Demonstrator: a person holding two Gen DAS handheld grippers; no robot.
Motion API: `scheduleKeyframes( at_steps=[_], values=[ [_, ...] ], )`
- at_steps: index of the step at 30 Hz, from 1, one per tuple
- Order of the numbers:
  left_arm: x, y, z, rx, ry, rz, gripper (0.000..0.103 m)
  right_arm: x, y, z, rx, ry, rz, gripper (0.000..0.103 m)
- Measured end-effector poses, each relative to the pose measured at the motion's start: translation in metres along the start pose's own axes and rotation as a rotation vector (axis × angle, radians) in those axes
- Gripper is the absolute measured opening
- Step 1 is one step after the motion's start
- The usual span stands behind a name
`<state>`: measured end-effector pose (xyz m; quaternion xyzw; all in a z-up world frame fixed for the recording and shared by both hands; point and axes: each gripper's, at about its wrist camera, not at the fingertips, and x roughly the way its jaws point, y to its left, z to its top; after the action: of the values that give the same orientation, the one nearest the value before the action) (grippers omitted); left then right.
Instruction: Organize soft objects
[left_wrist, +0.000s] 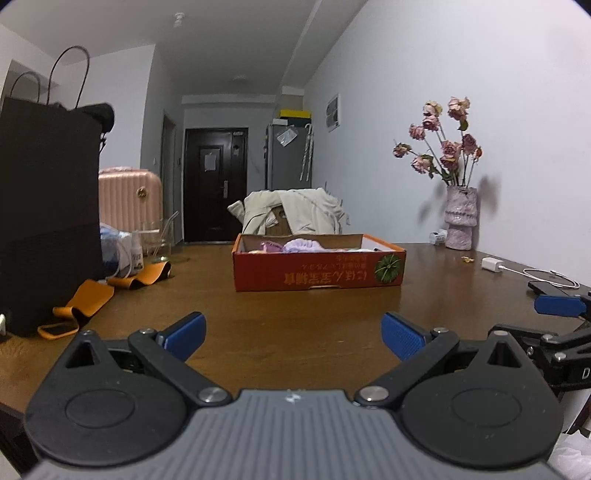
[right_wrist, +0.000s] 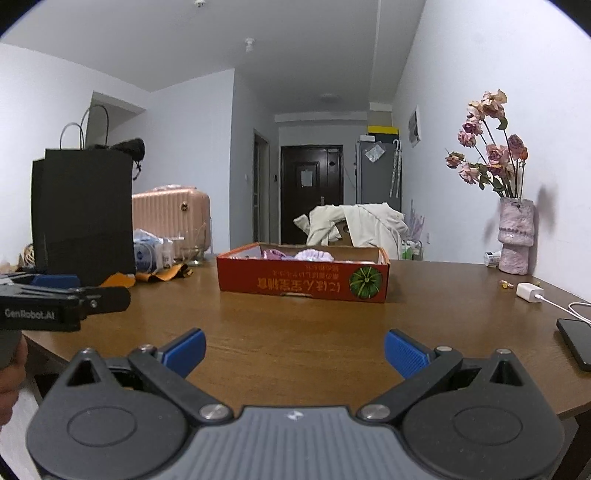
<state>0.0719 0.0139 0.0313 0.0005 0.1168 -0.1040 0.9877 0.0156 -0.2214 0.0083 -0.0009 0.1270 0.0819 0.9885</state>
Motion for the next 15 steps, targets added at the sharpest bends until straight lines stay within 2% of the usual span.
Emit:
scheduleKeyframes(
  at_steps=[15],
  values=[
    [-0.0045, 0.0112, 0.0044, -0.022, -0.015, 0.016, 0.103, 0.0023, 0.0019, 0.006, 0.042, -0.005, 0.03, 0.103]
  ],
)
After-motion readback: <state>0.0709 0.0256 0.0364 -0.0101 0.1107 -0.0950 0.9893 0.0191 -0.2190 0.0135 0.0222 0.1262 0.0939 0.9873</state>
